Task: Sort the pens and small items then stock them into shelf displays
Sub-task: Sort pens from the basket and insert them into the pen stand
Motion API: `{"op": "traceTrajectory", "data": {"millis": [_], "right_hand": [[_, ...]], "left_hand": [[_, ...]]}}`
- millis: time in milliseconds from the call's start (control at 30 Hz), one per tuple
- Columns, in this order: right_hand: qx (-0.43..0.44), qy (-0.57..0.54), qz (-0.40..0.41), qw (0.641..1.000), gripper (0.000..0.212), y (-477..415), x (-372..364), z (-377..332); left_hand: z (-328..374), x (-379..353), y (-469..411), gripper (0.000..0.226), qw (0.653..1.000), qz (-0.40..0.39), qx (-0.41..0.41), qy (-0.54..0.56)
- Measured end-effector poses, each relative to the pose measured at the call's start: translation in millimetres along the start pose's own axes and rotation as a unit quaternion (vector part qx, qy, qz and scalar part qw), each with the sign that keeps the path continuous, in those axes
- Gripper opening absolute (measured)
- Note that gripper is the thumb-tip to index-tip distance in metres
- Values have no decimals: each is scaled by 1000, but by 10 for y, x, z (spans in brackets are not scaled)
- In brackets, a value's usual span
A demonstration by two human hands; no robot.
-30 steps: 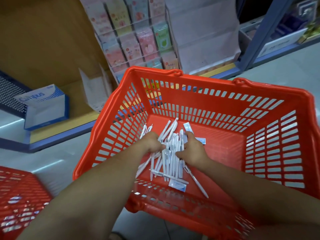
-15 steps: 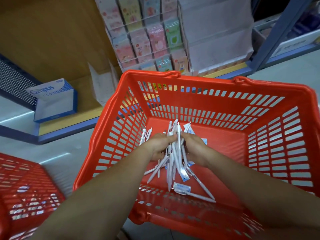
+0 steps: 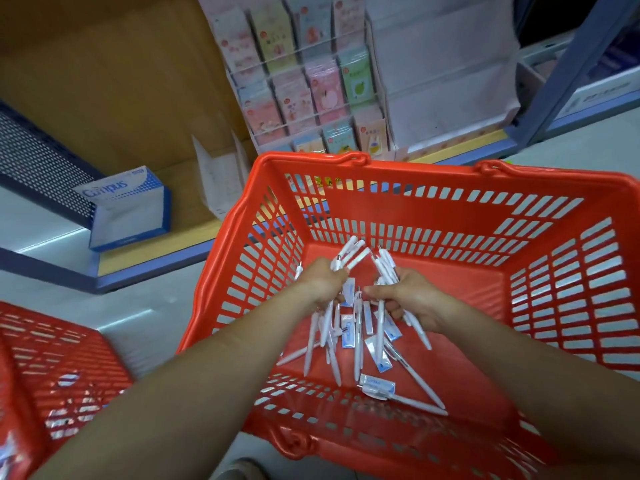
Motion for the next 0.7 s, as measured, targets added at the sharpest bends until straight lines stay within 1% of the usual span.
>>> {"op": "traceTrajectory", "data": {"millis": [100, 133, 167, 233, 300, 400, 433, 500, 600, 633, 700], "right_hand": [[46, 18, 13, 999, 12, 36, -49, -68], [59, 16, 14, 998, 11, 40, -73, -87], [65, 9, 16, 998, 13, 46, -102, -102], [64, -22, 30, 997, 20, 64, -161, -136], [51, -80, 24, 995, 27, 105, -222, -196], [12, -212, -63, 975, 32, 263, -335, -378], [7, -229, -86, 970, 32, 341, -371, -458], [28, -219, -104, 970, 30, 494, -425, -637], [96, -207, -96, 969, 18, 694, -496, -930], [116, -200, -90, 969, 14, 749, -524, -1023], [151, -168, -82, 971, 11, 840, -610, -1188]], "left_hand": [[74, 206, 148, 23, 996, 3, -42, -83], [98, 277, 221, 21, 995, 2, -48, -90], [113, 334, 292, 17, 996, -5, -51, -77], [149, 430, 452, 13, 999, -23, -46, -6], [175, 506, 585, 10, 996, -28, -41, 72], [233, 566, 743, 8, 989, -29, -40, 138], [254, 573, 787, 9, 988, -33, -43, 143], [298, 567, 883, 13, 987, -56, -59, 135], [350, 581, 1067, 17, 985, -108, -90, 105], [365, 609, 1120, 16, 983, -115, -99, 99], [393, 726, 1203, 15, 981, -102, -132, 98]]}}
Point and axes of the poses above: each hand's wrist, its own y-axis away from the middle knuckle, its own x-axis out of the back of the hand, z = x × y, the point moved 1 cm from there along -y, towards the middle knuckle, and after that the axes turned 2 degrees about y, right-handed, at the moved point
